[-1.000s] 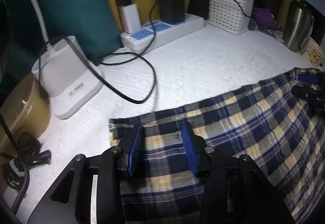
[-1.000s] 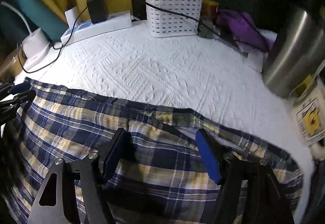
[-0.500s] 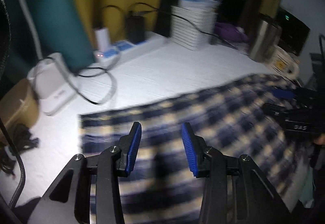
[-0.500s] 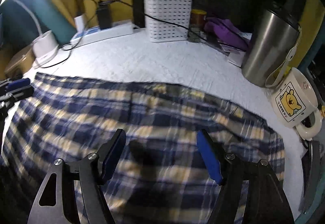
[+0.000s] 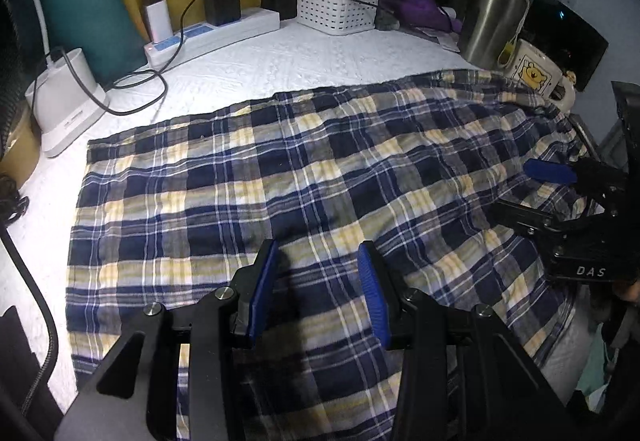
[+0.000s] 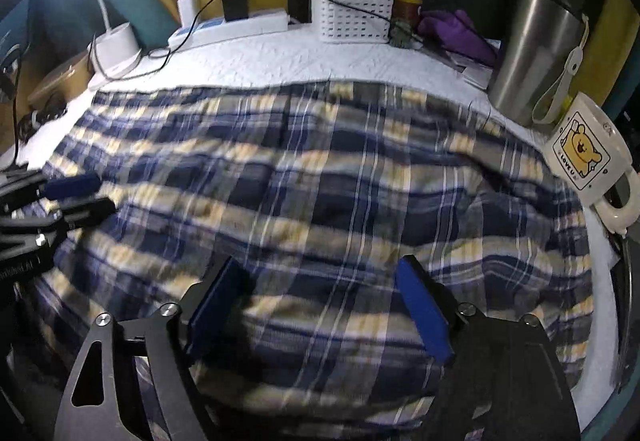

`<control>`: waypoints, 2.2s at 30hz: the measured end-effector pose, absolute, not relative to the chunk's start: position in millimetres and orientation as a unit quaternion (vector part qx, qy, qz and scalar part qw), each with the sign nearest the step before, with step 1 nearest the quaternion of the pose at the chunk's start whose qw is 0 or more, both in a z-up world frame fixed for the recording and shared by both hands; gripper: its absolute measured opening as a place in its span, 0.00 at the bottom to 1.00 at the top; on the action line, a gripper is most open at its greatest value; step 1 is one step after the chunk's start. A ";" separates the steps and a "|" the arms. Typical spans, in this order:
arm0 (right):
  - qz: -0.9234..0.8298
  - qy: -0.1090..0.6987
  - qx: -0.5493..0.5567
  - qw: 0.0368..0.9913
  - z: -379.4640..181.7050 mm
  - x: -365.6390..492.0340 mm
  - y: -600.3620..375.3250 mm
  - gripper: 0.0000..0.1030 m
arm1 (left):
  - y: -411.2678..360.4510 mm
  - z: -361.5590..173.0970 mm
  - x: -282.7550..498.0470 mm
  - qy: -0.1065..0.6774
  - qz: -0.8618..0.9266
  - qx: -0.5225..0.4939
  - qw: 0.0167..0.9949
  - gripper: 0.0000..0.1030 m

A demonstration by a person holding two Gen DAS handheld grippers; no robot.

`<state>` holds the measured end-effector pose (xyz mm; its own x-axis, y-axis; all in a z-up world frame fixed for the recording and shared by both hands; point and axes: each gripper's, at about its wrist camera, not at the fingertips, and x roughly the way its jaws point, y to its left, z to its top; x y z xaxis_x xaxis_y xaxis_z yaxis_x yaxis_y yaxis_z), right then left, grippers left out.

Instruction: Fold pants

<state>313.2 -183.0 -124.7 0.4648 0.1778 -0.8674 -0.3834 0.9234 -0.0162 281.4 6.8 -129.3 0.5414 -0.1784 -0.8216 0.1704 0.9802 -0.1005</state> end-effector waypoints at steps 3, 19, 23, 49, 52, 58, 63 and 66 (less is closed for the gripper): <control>0.170 0.486 -0.108 0.851 -125.8 306.3 -187.4 0.81 | 6.7 -129.9 276.1 0.470 -0.089 0.003 0.878 0.40; 0.172 0.464 -0.111 0.862 -125.9 254.5 -219.3 0.89 | -30.0 -131.4 226.0 0.470 -0.093 0.041 0.877 0.40; 0.170 0.456 -0.106 0.867 -125.5 243.0 -227.6 0.89 | -25.3 -132.4 211.2 0.463 -0.086 0.037 0.881 0.41; 0.120 0.456 0.010 0.882 -118.1 193.6 -311.1 1.00 | 14.7 -104.0 146.7 0.421 -0.031 -0.008 0.906 0.54; 0.137 0.455 0.025 0.879 -116.9 197.0 -310.1 1.00 | 26.0 -99.3 149.4 0.417 -0.013 -0.015 0.909 0.54; 0.153 0.452 0.041 0.878 -116.6 214.7 -306.1 1.00 | 53.0 -93.8 158.9 0.412 0.027 -0.029 0.910 0.54; 0.156 0.450 0.064 0.877 -117.5 234.2 -307.9 1.00 | 66.4 -96.9 168.5 0.420 0.047 -0.036 0.906 0.54; 0.162 0.449 0.085 0.875 -117.0 242.2 -310.5 1.00 | 66.0 -99.3 173.9 0.425 0.048 -0.035 0.903 0.54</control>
